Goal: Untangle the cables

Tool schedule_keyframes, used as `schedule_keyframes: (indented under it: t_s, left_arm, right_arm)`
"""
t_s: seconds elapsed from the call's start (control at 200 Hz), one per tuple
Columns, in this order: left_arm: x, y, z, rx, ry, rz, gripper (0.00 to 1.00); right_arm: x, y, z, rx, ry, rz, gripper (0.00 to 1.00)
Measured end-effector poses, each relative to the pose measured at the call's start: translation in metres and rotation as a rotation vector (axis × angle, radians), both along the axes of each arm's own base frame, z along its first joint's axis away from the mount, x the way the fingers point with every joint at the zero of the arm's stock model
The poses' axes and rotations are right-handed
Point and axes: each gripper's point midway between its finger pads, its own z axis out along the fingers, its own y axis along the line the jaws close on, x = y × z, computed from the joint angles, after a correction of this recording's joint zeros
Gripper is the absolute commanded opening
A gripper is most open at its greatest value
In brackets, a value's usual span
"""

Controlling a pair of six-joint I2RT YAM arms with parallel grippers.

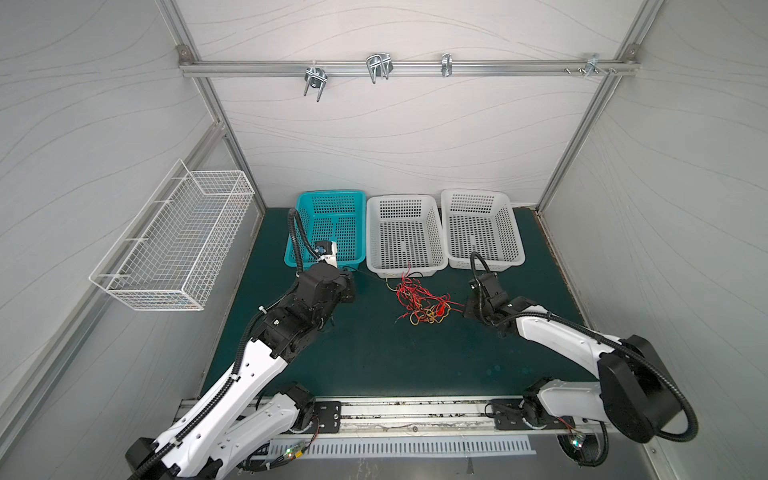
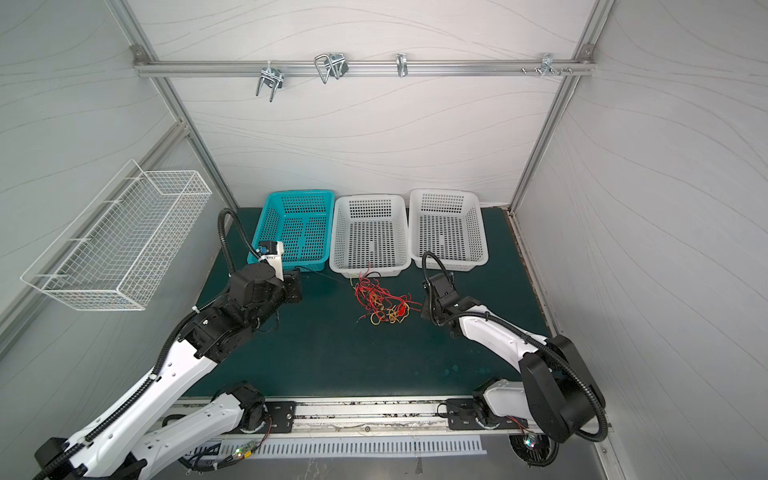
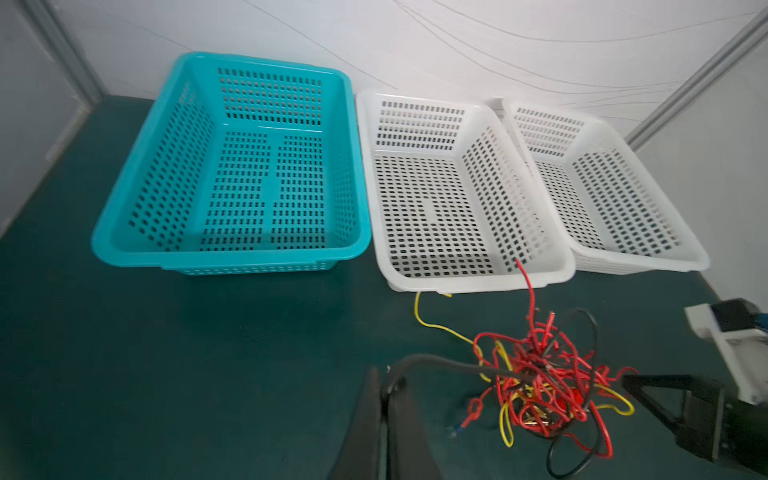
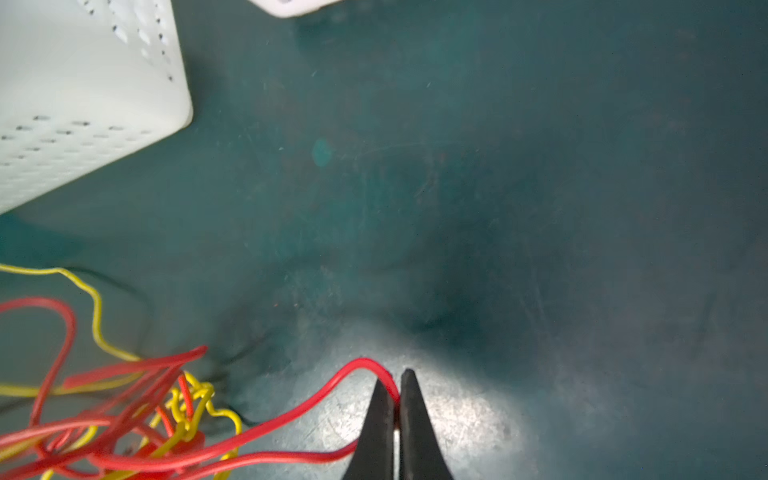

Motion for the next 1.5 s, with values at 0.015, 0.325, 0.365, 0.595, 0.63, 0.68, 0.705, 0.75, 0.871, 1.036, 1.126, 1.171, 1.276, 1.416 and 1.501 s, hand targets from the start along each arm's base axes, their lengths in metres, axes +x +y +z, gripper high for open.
schedule_keyframes:
  t_s: [0.015, 0.325, 0.365, 0.595, 0.63, 0.68, 0.705, 0.75, 0.871, 1.036, 1.126, 1.171, 1.276, 1.416, 1.501]
  left_arm:
    - [0.0, 0.002, 0.0, 0.008, 0.0, 0.007, 0.0]
    - [0.002, 0.044, 0.024, 0.09, -0.047, 0.188, 0.0]
    - [0.001, 0.046, 0.024, 0.089, -0.048, 0.196, 0.0]
    - [-0.001, 0.026, 0.024, 0.002, -0.089, 0.072, 0.0]
    - [0.0, 0.02, 0.022, -0.01, -0.088, 0.045, 0.0]
    - [0.001, 0.011, 0.018, -0.029, -0.084, 0.002, 0.0]
    - [0.002, 0.007, 0.015, -0.036, -0.078, -0.018, 0.0]
    - [0.002, -0.001, 0.012, -0.05, -0.071, -0.056, 0.0]
    - [0.003, -0.02, 0.005, -0.083, -0.05, -0.145, 0.0]
    - [0.001, -0.039, 0.009, -0.128, -0.06, -0.245, 0.0]
    - [0.0, -0.045, 0.013, -0.142, -0.069, -0.275, 0.0]
    - [-0.001, -0.047, 0.014, -0.148, -0.071, -0.286, 0.0]
    - [-0.001, -0.049, 0.016, -0.156, -0.076, -0.299, 0.0]
    - [-0.001, -0.05, 0.014, -0.157, -0.075, -0.303, 0.0]
    - [-0.001, -0.05, 0.012, -0.156, -0.072, -0.302, 0.0]
  right_arm:
    - [0.0, -0.001, 0.0, -0.002, 0.0, -0.003, 0.0]
    - [-0.008, -0.051, -0.007, -0.1, 0.053, -0.134, 0.0]
    - [-0.009, -0.053, -0.006, -0.101, 0.051, -0.141, 0.0]
    - [-0.01, -0.04, 0.0, -0.104, 0.023, -0.054, 0.0]
    - [-0.011, -0.034, 0.001, -0.109, 0.016, -0.022, 0.0]
    - [-0.012, -0.023, 0.004, -0.114, 0.004, 0.028, 0.0]
    - [-0.012, -0.019, 0.006, -0.116, -0.003, 0.05, 0.0]
    - [-0.012, -0.009, 0.011, -0.119, -0.019, 0.095, 0.05]
    - [-0.008, 0.019, 0.03, -0.131, -0.09, 0.224, 0.22]
    - [-0.002, 0.06, 0.064, -0.13, -0.208, 0.396, 0.4]
    - [0.001, 0.078, 0.082, -0.103, -0.26, 0.466, 0.44]
    - [0.003, 0.085, 0.091, -0.086, -0.282, 0.492, 0.44]
    - [0.01, 0.105, 0.114, -0.026, -0.327, 0.539, 0.45]
    - [0.02, 0.145, 0.133, 0.064, -0.351, 0.614, 0.47]
    - [0.023, 0.173, 0.132, 0.102, -0.339, 0.666, 0.49]
